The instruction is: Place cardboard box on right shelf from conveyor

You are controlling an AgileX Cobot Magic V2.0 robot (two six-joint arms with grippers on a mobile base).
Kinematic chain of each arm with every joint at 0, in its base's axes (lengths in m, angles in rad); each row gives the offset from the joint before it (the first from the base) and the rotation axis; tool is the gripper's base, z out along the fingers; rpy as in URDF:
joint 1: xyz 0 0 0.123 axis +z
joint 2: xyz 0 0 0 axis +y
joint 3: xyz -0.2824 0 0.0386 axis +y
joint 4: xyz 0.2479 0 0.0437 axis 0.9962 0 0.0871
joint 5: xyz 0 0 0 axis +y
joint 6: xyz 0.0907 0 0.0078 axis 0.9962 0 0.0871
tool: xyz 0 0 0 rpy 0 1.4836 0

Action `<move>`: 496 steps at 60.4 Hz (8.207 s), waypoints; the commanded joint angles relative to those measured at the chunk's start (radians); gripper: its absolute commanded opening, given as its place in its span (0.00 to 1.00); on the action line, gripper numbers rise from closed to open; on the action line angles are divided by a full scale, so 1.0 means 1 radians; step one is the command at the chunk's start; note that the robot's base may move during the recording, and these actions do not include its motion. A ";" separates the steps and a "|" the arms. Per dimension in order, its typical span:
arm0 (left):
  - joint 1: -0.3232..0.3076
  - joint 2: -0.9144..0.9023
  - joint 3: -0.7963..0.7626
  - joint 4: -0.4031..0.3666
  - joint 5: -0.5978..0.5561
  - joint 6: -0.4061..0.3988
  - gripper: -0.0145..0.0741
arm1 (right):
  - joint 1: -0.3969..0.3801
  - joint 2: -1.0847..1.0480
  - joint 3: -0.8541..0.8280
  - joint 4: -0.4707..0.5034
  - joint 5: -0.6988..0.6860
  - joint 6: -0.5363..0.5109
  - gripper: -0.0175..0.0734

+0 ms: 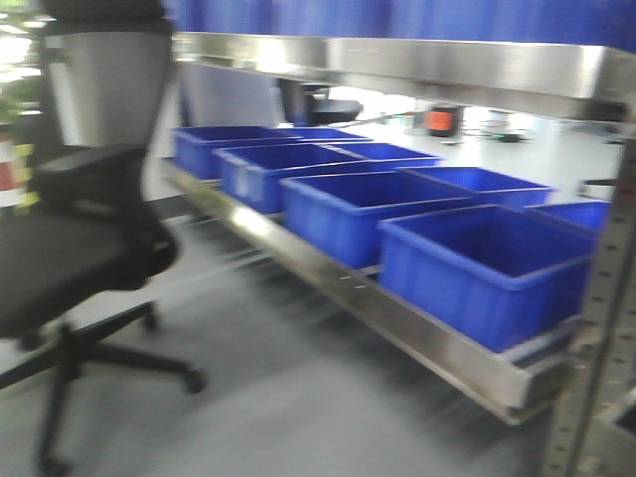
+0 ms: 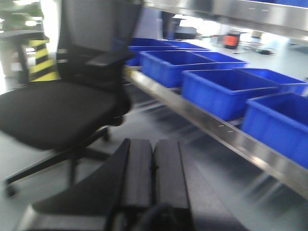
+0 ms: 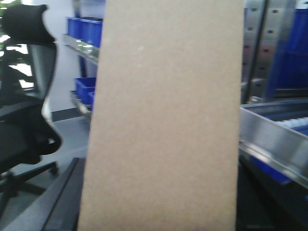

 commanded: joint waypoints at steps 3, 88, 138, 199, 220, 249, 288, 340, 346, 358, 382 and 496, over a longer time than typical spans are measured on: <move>-0.004 -0.015 0.010 -0.006 -0.088 0.000 0.03 | -0.004 0.019 -0.025 -0.011 -0.105 -0.010 0.38; -0.002 -0.015 0.009 -0.006 -0.088 0.000 0.03 | -0.004 0.019 -0.025 -0.011 -0.105 -0.010 0.38; -0.002 -0.013 0.009 -0.006 -0.088 0.000 0.03 | -0.004 0.019 -0.025 -0.011 -0.105 -0.010 0.38; -0.002 -0.013 0.009 -0.006 -0.088 0.000 0.03 | -0.004 0.021 -0.025 -0.010 -0.101 -0.010 0.38; -0.002 -0.013 0.009 -0.006 -0.088 0.000 0.03 | -0.003 0.377 -0.158 0.044 -0.202 -0.098 0.38; -0.002 -0.013 0.009 -0.006 -0.088 0.000 0.03 | 0.272 0.917 -0.440 0.131 -0.234 -1.010 0.38; -0.002 -0.013 0.009 -0.006 -0.088 0.000 0.03 | 0.412 1.361 -0.562 0.132 -0.444 -1.385 0.38; -0.002 -0.013 0.009 -0.006 -0.088 0.000 0.03 | 0.407 1.452 -0.577 0.224 -0.459 -1.335 0.88; -0.002 -0.013 0.009 -0.006 -0.088 0.000 0.03 | 0.408 1.433 -0.577 0.236 -0.442 -1.335 0.88; -0.002 -0.013 0.009 -0.006 -0.088 0.000 0.03 | 0.412 1.381 -0.575 0.318 -0.361 -1.288 0.88; -0.002 -0.013 0.009 -0.006 -0.088 0.000 0.03 | 0.413 1.275 -0.572 0.347 -0.206 -0.618 0.86; -0.002 -0.013 0.009 -0.006 -0.088 0.000 0.03 | 0.250 0.493 0.145 0.178 -0.637 -0.111 0.25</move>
